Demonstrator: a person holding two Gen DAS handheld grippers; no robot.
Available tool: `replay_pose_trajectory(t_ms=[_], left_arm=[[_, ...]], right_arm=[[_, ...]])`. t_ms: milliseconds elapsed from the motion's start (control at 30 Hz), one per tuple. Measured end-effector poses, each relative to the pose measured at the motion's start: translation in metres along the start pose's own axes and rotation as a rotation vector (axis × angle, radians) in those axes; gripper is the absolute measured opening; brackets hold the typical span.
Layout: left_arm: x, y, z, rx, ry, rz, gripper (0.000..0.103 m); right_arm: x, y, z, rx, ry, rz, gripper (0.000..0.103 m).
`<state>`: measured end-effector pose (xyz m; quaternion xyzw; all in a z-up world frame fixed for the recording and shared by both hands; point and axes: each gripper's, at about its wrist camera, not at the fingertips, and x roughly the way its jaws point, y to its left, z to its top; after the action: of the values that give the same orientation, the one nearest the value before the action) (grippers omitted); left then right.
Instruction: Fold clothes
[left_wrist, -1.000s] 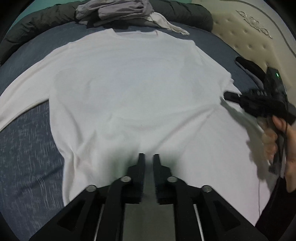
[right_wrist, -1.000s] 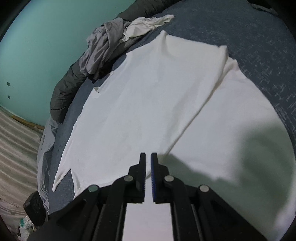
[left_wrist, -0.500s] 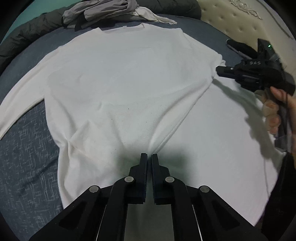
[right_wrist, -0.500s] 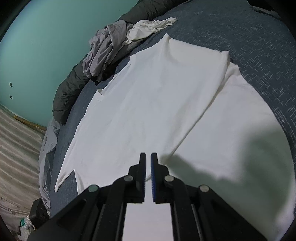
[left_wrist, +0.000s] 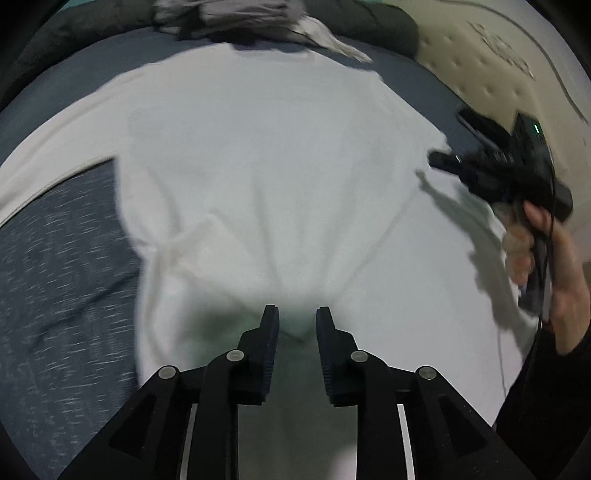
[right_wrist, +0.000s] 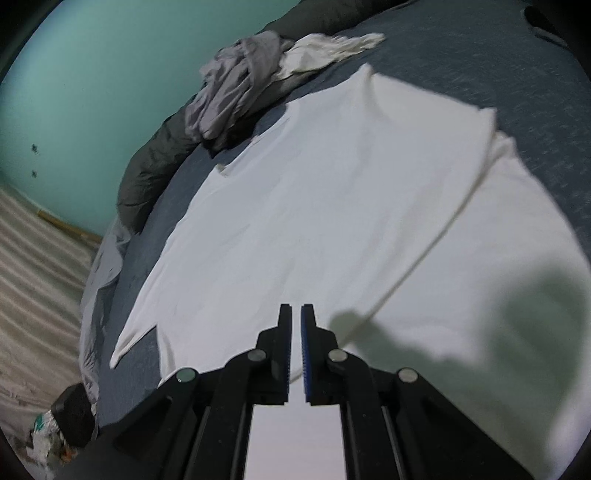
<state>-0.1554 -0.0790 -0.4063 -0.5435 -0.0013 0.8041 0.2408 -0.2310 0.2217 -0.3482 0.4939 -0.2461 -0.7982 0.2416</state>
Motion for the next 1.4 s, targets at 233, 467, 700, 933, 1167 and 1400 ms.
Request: replay_pose_trajectory(t_ms=[233, 467, 700, 933, 1167, 1400], left_arm=[[0.004, 0.027, 0.003, -0.108, -0.054, 0.069, 0.024], [-0.015, 0.055, 0.005, -0.222, -0.147, 0.096, 0.024], [-0.052, 0.137, 0.001, -0.423, -0.209, 0.147, 0.036], [-0.103, 0.261, -0.021, -0.684, -0.273, 0.272, 0.041], [-0.137, 0.355, -0.048, -0.872, -0.340, 0.336, 0.049], [-0.148, 0.409, -0.059, -0.993, -0.419, 0.329, 0.049]], right_arm=[[0.025, 0.008, -0.010, -0.043, 0.096, -0.020, 0.004], [0.026, 0.008, -0.012, -0.026, 0.087, -0.004, 0.004], [0.017, 0.012, -0.002, -0.025, 0.046, 0.025, 0.004], [0.015, 0.011, 0.002, -0.037, 0.028, 0.028, 0.004], [0.023, 0.016, 0.002, -0.064, 0.039, 0.023, 0.004], [0.027, 0.018, 0.001, -0.082, 0.025, 0.002, 0.004]])
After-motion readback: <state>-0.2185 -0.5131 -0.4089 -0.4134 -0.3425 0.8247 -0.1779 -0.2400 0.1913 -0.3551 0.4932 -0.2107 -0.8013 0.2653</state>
